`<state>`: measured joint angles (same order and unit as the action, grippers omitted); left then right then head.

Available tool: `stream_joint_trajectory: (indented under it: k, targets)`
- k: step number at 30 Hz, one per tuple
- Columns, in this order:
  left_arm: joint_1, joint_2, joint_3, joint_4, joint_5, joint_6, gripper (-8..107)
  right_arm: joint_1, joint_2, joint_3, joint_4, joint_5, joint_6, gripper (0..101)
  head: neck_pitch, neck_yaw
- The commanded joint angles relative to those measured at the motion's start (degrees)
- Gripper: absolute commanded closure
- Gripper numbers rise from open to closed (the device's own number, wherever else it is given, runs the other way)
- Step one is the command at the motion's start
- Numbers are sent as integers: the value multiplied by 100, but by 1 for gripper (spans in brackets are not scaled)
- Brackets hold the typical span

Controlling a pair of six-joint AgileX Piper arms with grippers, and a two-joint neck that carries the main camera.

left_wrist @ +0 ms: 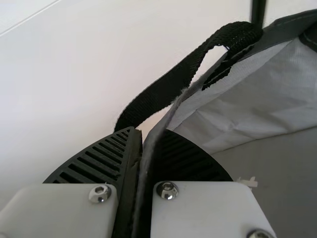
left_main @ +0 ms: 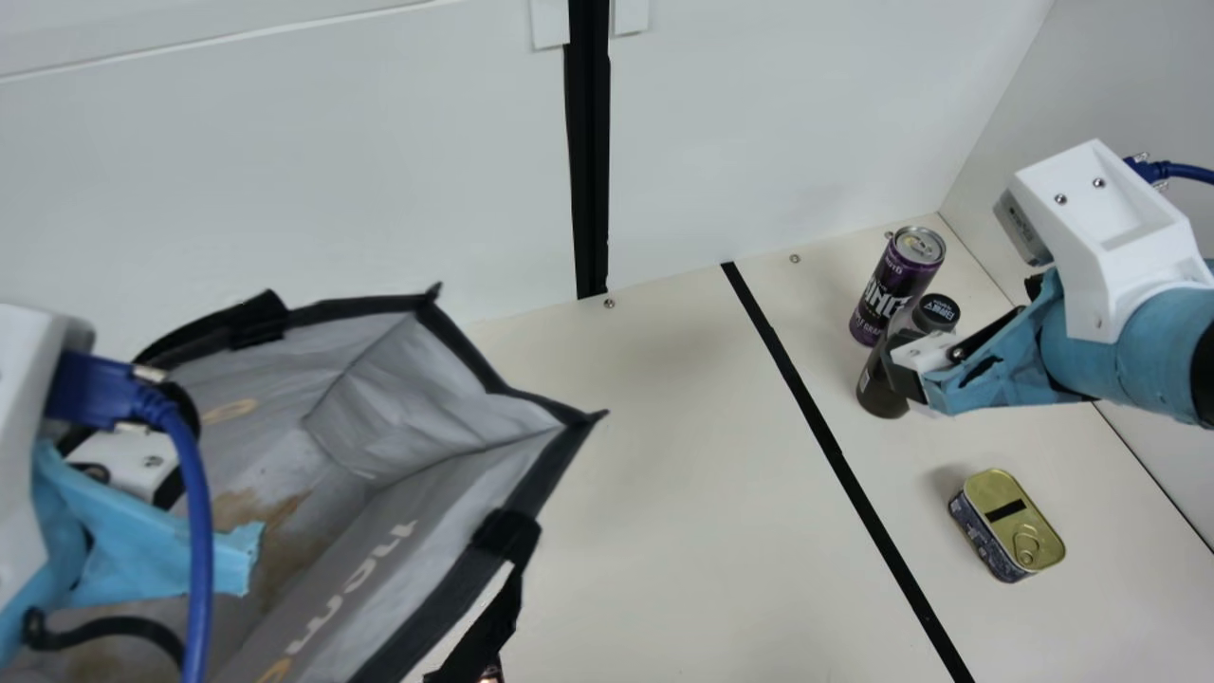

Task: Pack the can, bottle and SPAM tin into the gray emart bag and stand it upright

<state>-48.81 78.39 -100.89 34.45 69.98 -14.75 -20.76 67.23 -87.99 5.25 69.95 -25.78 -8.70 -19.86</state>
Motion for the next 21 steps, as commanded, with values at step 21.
stream_joint_trajectory:
  k: [21]
  targets:
    - [-510, -389, 1753, 1930, -8, -1900, 107, 0, 0, 0, 0, 0, 0, 6, -130, -14]
